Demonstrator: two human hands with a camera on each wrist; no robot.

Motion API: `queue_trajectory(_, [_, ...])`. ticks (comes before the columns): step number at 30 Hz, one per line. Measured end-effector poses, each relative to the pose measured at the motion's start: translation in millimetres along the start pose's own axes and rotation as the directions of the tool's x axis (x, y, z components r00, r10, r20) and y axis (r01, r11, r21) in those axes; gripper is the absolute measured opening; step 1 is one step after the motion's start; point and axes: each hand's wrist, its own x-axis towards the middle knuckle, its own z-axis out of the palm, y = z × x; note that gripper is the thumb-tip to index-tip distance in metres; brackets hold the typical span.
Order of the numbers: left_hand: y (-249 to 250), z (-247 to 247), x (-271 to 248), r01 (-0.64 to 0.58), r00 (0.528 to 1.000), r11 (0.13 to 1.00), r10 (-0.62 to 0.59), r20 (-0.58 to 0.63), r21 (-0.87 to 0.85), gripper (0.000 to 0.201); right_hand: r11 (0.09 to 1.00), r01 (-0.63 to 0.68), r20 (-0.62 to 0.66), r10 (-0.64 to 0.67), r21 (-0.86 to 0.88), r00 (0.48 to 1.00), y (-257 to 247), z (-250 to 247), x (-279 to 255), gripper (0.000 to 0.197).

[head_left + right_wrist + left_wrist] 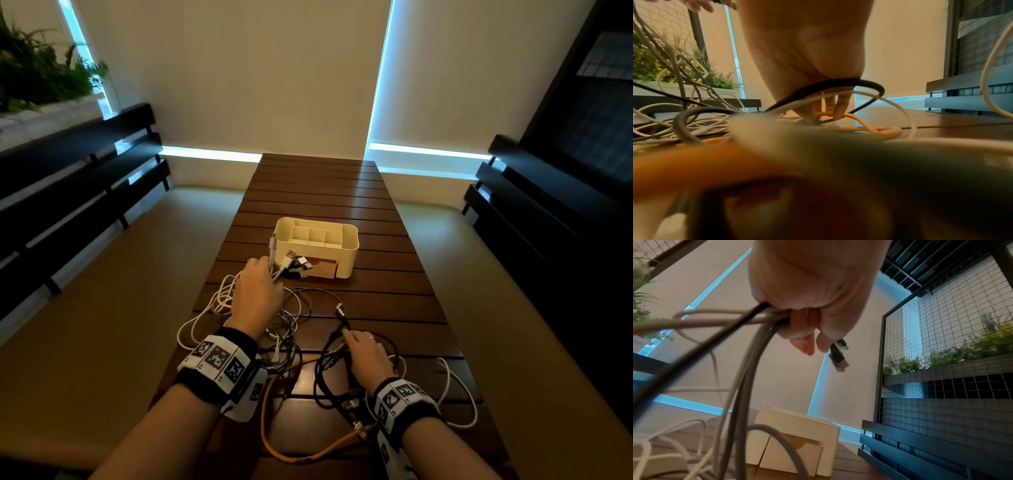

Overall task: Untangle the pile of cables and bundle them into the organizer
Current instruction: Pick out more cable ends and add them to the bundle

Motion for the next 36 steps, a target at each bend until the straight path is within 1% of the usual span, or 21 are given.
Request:
queue_trajectory(3, [1.1,5.4,-5.3,0.006,1.000,1.000,-0.006,0.020,-0.019,0.006,0.992,-0.012,-0.085,0.002,-0.127,0.996,-1.9,-3.4,1.7,0.032])
queue_trajectory(5, [-0.5,8.1,-7.7,0.048,0.998,0.999,-0.047,0.039,-0.021,0.006,0.993,-0.047,-0.099,0.036,-0.107,0.994,-4.4,-15.7,1.9,0.025])
queue_trajectory(7, [-3.3,11.2,-7.3,0.146,0.986,0.989,-0.142,0.091,-0.032,0.018,0.992,-0.115,-0.079,0.119,0.048,0.990,-5.5,-35.7,3.5,0.020])
queue_trajectory(9, [-3.5,13.5,-6.4,0.249,0.957,0.962,-0.227,0.182,-0.113,0.033,0.944,-0.189,0.000,0.196,0.272,0.981,-2.5,-63.8,3.5,0.017])
queue_trajectory(10, [-2.0,14.2,-6.2,0.305,0.940,0.927,-0.257,0.223,-0.218,0.037,0.894,-0.209,0.055,0.204,0.397,0.977,-0.6,-80.0,2.0,0.022])
queue_trajectory(11, [1.1,13.5,-7.4,0.371,0.920,0.858,-0.286,0.269,-0.356,0.038,0.817,-0.204,0.084,0.189,0.539,0.978,0.0,-96.3,-1.5,0.026])
queue_trajectory(12, [4.0,13.3,-8.5,0.444,0.891,0.749,-0.307,0.336,-0.493,0.037,0.712,-0.163,0.063,0.165,0.682,0.984,-2.1,-112.7,-6.7,0.026])
queue_trajectory(13, [7.4,12.1,-9.8,0.512,0.855,0.617,-0.300,0.423,-0.598,0.034,0.606,-0.106,0.008,0.162,0.788,0.987,-6.1,-128.6,-13.1,0.024])
queue_trajectory(14, [11.6,10.5,-12.1,0.558,0.826,0.492,-0.255,0.502,-0.669,0.033,0.502,-0.045,-0.052,0.176,0.864,0.983,-11.9,-142.4,-19.5,0.023])
queue_trajectory(15, [16.3,9.3,-14.1,0.579,0.811,0.400,-0.191,0.553,-0.711,0.032,0.396,0.015,-0.098,0.191,0.918,0.977,-18.5,-151.9,-24.1,0.023])
queue_trajectory(16, [20.5,8.7,-15.5,0.580,0.808,0.348,-0.132,0.574,-0.737,0.032,0.296,0.057,-0.119,0.194,0.954,0.974,-26.5,-158.3,-27.9,0.023])
queue_trajectory(17, [25.9,7.3,-17.6,0.571,0.812,0.327,-0.090,0.577,-0.753,0.033,0.220,0.088,-0.129,0.181,0.971,0.975,-34.6,-160.8,-30.7,0.022])
queue_trajectory(19, [38.0,6.8,-23.4,0.551,0.820,0.312,-0.029,0.572,-0.774,0.032,0.121,0.129,-0.147,0.151,0.984,0.978,-49.1,-157.9,-34.9,0.021])
queue_trajectory(20, [43.3,7.1,-27.0,0.547,0.821,0.297,-0.006,0.571,-0.783,0.032,0.098,0.141,-0.153,0.136,0.985,0.979,-56.0,-156.1,-37.6,0.021])
queue_trajectory(22, [52.7,6.8,-34.7,0.528,0.829,0.258,0.048,0.557,-0.809,0.029,0.089,0.159,-0.169,0.121,0.983,0.978,-67.2,-150.2,-42.0,0.021])
queue_trajectory(24, [57.8,10.0,-41.1,0.467,0.860,0.285,0.074,0.506,-0.837,0.024,0.115,0.176,-0.190,0.124,0.978,0.974,-74.3,-141.1,-43.3,0.019])
queue_trajectory(25, [60.0,11.3,-44.0,0.434,0.876,0.309,0.075,0.477,-0.846,0.026,0.159,0.189,-0.211,0.134,0.969,0.968,-75.9,-135.9,-42.1,0.017])
queue_trajectory(27, [62.0,14.7,-47.6,0.394,0.899,0.341,0.052,0.435,-0.854,0.042,0.278,0.214,-0.266,0.169,0.937,0.949,-76.8,-128.0,-39.4,0.016])
queue_trajectory(29, [62.9,17.0,-49.8,0.376,0.910,0.354,0.034,0.413,-0.856,0.039,0.361,0.235,-0.323,0.204,0.902,0.924,-76.5,-124.9,-38.1,0.020])
queue_trajectory(32, [64.1,20.1,-51.5,0.389,0.906,0.353,0.022,0.423,-0.851,0.027,0.404,0.261,-0.393,0.289,0.877,0.873,-74.8,-124.1,-37.5,0.024])
queue_trajectory(36, [66.5,21.0,-53.2,0.445,0.881,0.333,0.002,0.472,-0.831,0.033,0.404,0.242,-0.398,0.364,0.882,0.842,-75.4,-119.7,-37.2,0.028])
